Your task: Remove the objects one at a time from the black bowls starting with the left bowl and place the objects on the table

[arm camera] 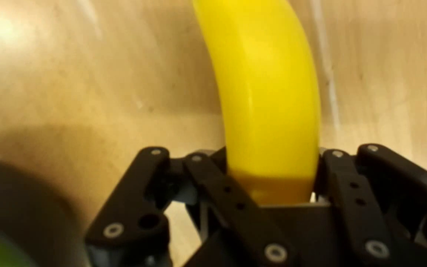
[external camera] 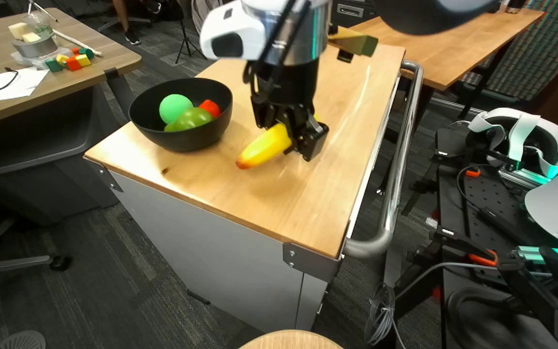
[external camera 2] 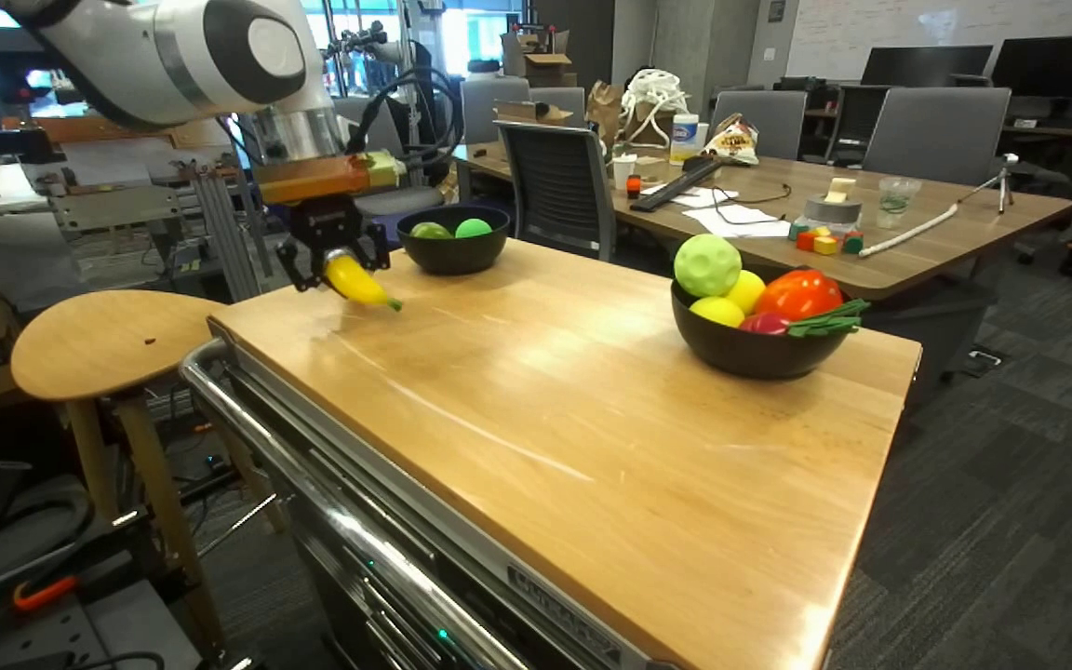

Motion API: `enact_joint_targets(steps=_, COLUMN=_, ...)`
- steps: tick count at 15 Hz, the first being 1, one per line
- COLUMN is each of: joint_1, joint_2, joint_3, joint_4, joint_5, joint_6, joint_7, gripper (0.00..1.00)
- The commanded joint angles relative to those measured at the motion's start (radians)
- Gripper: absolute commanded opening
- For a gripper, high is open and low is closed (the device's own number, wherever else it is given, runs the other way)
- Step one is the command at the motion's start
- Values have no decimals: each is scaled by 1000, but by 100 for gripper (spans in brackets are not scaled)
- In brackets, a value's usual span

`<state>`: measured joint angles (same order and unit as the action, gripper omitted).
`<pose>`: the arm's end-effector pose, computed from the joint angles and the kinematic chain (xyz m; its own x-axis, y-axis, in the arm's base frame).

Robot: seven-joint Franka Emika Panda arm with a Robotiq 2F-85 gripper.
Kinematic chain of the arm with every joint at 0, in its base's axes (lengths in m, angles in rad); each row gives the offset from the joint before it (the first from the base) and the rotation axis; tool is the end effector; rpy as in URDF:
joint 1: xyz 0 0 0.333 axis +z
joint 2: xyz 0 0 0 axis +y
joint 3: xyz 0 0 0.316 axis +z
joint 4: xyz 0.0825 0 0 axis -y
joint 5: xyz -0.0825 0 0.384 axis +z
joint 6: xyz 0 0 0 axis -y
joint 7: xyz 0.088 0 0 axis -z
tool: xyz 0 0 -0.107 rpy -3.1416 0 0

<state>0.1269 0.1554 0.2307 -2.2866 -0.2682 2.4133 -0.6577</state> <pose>0.4932 0.1830 0.2845 0.3502 0.9300 -0.1115 0.9357 -0.3418 0.0873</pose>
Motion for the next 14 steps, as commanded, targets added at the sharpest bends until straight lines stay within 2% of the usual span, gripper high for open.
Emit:
enact_joint_targets(steps=1, joint_1=20, joint_2=-31, joint_3=-22, joint_4=-129, joint_5=-88, joint_6=77, joint_7=58, gripper=6)
enact_joint_targets(steps=2, joint_1=21, joint_2=-35, joint_3=-22, joint_4=-146, joint_5=-110, joint_6=101, joint_7=70, gripper=9)
enact_joint_targets(steps=3, joint_1=22, joint_2=-43, joint_3=-20, joint_4=-157, joint_5=-126, joint_6=118, joint_7=81, gripper=31)
enact_joint_targets(steps=5, joint_1=22, joint_2=-77, joint_3=-5, joint_4=-170, joint_5=-106, joint_6=126, joint_7=66, gripper=33)
enact_joint_targets(steps=8, joint_1=26, joint_2=-162, joint_3=31, joint_4=-181, joint_5=18, joint_6=108, joint_7=-11, gripper=55)
enact_joint_targets(steps=10, joint_1=39, joint_2=-235, joint_3=47, joint_4=-167, joint_5=164, joint_6=71, joint_7=-106, gripper=70)
enact_joint_targets(steps=12, joint_1=67, joint_2=-295, joint_3=32, joint_4=-115, joint_5=291, joint_6=32, joint_7=-184, gripper=85)
enact_joint_targets(steps=14, joint_1=82, joint_2=-288, joint_3=-1, joint_4=-2, joint_5=330, joint_6=-4, joint_7=-181, gripper=99)
